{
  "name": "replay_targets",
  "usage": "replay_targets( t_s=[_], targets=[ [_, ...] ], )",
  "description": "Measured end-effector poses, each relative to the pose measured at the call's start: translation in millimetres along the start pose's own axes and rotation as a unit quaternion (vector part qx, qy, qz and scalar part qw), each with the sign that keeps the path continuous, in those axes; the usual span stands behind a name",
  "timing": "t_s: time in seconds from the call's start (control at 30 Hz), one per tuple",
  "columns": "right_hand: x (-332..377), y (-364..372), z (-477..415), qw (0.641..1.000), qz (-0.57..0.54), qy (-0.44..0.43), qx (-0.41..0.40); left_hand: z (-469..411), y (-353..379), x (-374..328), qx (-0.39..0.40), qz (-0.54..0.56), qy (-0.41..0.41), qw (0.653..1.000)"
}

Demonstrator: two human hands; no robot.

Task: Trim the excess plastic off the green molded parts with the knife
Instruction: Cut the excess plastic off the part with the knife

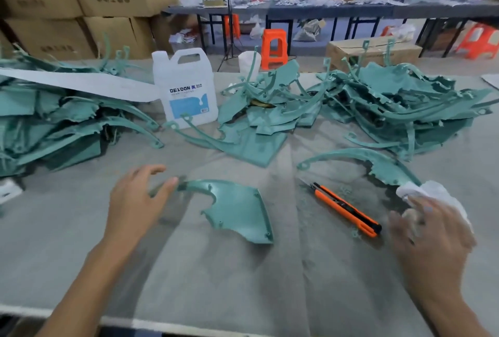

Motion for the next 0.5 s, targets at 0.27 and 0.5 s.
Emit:
replay_targets(
  t_s=[0.27,0.5],
  targets=[
    [56.2,57.4,13.7,0.983,0.128,-0.076,0.106,47.5,65.5,-98.7,0.274,-0.025,0.170,0.946],
    [41.9,67.6,26.1,0.985,0.153,-0.061,0.058,36.4,48.9,-91.1,0.190,0.036,0.212,0.958]
  ],
)
Point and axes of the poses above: each hand's wrist, its own z-axis away from the middle knuckle, its own y-axis out of the palm, x = y × z, the point moved 3 cm from there along -z, towards the middle knuckle, and after that the axes turned 14 degrees about y, right-handed, at the moved point
